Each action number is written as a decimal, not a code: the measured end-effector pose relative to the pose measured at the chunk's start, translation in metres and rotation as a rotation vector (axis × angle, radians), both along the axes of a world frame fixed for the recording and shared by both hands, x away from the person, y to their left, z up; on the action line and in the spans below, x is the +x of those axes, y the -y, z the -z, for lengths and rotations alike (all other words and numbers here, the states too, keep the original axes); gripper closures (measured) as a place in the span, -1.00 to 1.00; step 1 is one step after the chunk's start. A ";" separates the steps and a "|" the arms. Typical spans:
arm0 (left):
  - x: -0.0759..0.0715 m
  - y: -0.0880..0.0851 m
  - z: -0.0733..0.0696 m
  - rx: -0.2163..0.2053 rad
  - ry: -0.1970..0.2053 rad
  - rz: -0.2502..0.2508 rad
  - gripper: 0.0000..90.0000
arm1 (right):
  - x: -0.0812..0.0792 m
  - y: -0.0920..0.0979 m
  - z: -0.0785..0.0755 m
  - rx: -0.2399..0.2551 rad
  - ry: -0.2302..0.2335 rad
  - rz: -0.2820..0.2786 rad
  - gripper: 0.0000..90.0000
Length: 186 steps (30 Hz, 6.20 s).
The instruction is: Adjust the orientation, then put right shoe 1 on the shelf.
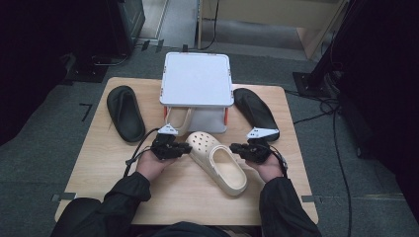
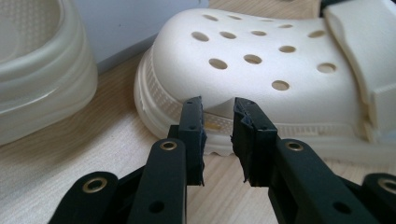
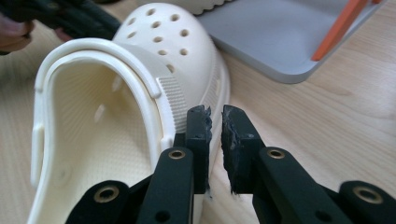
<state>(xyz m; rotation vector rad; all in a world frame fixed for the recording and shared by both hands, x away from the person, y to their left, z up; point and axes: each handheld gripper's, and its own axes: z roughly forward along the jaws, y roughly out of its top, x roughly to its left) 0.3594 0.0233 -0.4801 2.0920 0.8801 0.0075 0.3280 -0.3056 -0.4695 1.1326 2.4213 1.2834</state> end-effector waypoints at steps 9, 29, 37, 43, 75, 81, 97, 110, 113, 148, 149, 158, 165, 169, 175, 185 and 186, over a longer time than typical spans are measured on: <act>0.013 0.003 0.000 -0.003 -0.006 0.014 0.64 | -0.020 -0.010 0.001 -0.004 0.006 0.007 0.80; 0.027 0.010 0.001 -0.035 -0.013 0.059 0.67 | -0.037 -0.020 0.001 0.043 -0.043 -0.057 0.62; 0.023 -0.001 -0.020 -0.054 -0.018 0.083 0.48 | -0.042 -0.024 -0.025 0.073 0.073 -0.057 0.33; 0.021 -0.008 -0.032 -0.046 -0.018 0.083 0.37 | -0.039 -0.039 -0.022 0.075 0.058 -0.078 0.20; 0.044 -0.051 -0.101 -0.093 0.044 0.043 0.33 | -0.027 -0.076 -0.027 -0.162 0.218 0.001 0.70; 0.053 -0.057 -0.115 -0.126 0.048 0.040 0.37 | -0.017 -0.071 -0.043 -0.174 0.250 0.017 0.71; 0.092 -0.053 -0.133 -0.089 0.072 0.027 0.48 | 0.041 -0.078 -0.050 -0.230 0.315 0.036 0.70; 0.108 -0.053 -0.118 -0.098 0.074 0.018 0.56 | 0.057 -0.092 -0.022 -0.265 0.345 0.051 0.62; 0.108 -0.053 -0.117 -0.106 0.079 0.010 0.60 | 0.056 -0.089 -0.021 -0.229 0.309 0.062 0.51; 0.102 -0.050 -0.115 -0.104 0.097 -0.019 0.65 | 0.015 -0.075 0.008 -0.012 0.105 0.330 0.39; 0.102 -0.050 -0.115 -0.103 0.100 -0.018 0.66 | 0.017 -0.076 0.007 -0.018 0.112 0.345 0.45; 0.100 -0.048 -0.116 -0.090 0.113 -0.020 0.66 | 0.027 -0.079 -0.003 -0.058 0.141 0.438 0.67; 0.101 -0.048 -0.116 -0.091 0.111 -0.019 0.65 | 0.037 -0.075 -0.006 -0.068 0.161 0.489 0.70; 0.101 -0.048 -0.116 -0.090 0.109 -0.022 0.65 | 0.046 -0.076 -0.007 -0.077 0.160 0.528 0.71; 0.100 -0.048 -0.116 -0.081 0.116 -0.027 0.68 | 0.057 -0.087 -0.006 -0.064 0.159 0.531 0.70; 0.101 -0.049 -0.115 -0.093 0.106 -0.033 0.72 | 0.066 -0.094 -0.008 -0.023 0.137 0.477 0.68; 0.101 -0.049 -0.115 -0.093 0.106 -0.033 0.72 | 0.066 -0.094 -0.008 -0.023 0.137 0.477 0.68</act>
